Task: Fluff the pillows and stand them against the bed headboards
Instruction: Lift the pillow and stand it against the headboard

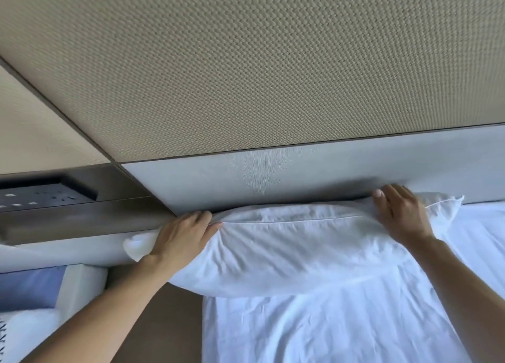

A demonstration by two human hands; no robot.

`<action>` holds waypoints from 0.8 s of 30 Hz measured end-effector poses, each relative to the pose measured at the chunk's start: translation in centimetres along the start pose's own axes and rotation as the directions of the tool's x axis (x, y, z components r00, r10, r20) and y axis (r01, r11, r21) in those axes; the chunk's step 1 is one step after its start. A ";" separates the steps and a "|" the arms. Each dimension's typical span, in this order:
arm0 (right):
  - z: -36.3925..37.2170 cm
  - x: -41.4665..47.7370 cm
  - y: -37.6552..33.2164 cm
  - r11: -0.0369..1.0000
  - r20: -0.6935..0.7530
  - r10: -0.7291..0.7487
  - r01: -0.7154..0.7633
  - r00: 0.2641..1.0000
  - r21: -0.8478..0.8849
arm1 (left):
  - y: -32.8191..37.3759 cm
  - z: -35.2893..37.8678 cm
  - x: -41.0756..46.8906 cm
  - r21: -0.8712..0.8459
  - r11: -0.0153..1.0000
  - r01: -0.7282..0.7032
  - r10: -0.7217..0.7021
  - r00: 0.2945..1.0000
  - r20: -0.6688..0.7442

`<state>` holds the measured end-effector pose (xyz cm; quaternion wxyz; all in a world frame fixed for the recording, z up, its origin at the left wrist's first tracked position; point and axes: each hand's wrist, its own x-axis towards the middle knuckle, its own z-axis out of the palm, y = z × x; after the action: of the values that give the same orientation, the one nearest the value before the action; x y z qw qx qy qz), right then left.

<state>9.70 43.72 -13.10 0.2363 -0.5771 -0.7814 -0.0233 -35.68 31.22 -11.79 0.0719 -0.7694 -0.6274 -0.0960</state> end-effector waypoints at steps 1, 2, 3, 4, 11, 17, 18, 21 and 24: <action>-0.2 -0.3 -0.1 0.999 -0.002 -0.024 0.024 1.000 0.022 | -0.3 0.0 0.0 -0.018 1.000 0.001 -0.002 1.000 -0.003; -0.3 -0.5 -0.1 0.998 -0.006 -0.059 0.059 0.998 0.024 | -0.5 0.1 0.0 -0.031 0.999 -0.008 0.008 1.000 -0.007; -0.2 -0.7 0.0 0.995 -0.007 -0.098 0.098 0.995 0.009 | -0.6 0.1 0.0 -0.042 0.999 -0.021 0.020 1.000 -0.013; 0.1 -0.9 0.1 0.991 -0.005 -0.130 0.130 0.991 -0.015 | -0.7 0.1 0.1 -0.049 0.998 -0.031 0.030 0.999 -0.021; -1.7 2.4 1.7 0.989 -0.053 -0.090 0.083 0.995 -0.121 | 0.2 -1.5 0.6 -0.094 0.995 -0.046 0.031 0.988 -0.148; -2.1 3.3 2.5 0.982 -0.127 -0.096 0.073 0.987 -0.172 | 0.2 -0.7 2.2 -0.027 0.996 -0.082 0.075 0.981 -0.180; -1.5 2.9 2.6 0.982 -0.105 -0.085 0.066 0.991 -0.176 | 0.3 -0.2 2.5 -0.020 0.994 -0.105 0.100 0.981 -0.166; -0.9 2.5 2.9 0.983 -0.032 -0.053 0.046 0.998 -0.179 | 0.6 0.3 3.1 -0.002 0.988 -0.154 0.151 0.974 -0.170; -3.0 2.8 3.4 0.986 -0.111 -0.058 0.040 0.992 -0.161 | 0.4 -0.8 3.7 -0.026 0.987 -0.160 0.150 0.964 -0.221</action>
<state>13.16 46.43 -10.16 0.2339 -0.5725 -0.7759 -0.1246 -34.59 34.45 -10.11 0.1309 -0.8023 -0.5513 -0.1879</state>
